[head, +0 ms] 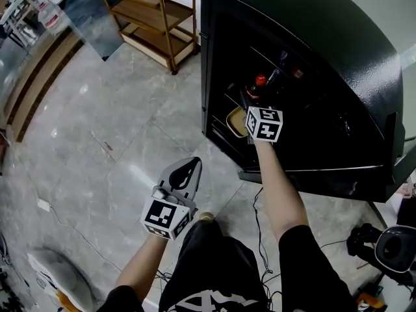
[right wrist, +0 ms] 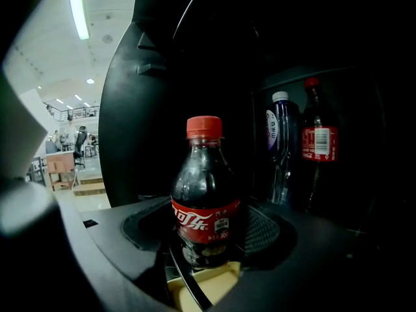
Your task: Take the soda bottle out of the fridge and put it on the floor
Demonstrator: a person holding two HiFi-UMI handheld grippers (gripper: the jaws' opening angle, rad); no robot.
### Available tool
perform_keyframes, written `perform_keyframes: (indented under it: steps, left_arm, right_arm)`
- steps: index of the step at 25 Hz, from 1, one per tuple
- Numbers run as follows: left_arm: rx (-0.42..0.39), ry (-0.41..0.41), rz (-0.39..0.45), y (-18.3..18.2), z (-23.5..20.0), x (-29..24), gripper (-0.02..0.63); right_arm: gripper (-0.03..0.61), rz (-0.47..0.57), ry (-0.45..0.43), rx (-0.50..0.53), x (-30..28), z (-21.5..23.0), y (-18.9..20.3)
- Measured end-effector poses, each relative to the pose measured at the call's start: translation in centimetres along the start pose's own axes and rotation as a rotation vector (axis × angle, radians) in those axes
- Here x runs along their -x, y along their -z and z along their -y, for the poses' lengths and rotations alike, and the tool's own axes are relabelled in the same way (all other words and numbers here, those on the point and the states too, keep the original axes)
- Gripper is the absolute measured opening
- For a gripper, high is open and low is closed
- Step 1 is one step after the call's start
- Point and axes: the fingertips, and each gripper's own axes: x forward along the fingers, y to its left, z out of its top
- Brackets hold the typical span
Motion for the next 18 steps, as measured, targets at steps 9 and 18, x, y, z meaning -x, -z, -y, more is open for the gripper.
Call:
perform_keyframes:
  steps: [9,18]
  left_arm:
    - [0.005,-0.03,0.012,-0.6,0.0,1.5,0.006]
    - [0.028,-0.066,0.028,0.7,1.6,3.6,0.006]
  right_arm:
    - [0.316,-0.001,-0.002,0.032,3.2,-1.7,-0.5]
    - [0.316,0.027,-0.13,0.022,7.9,-6.8,-0.3]
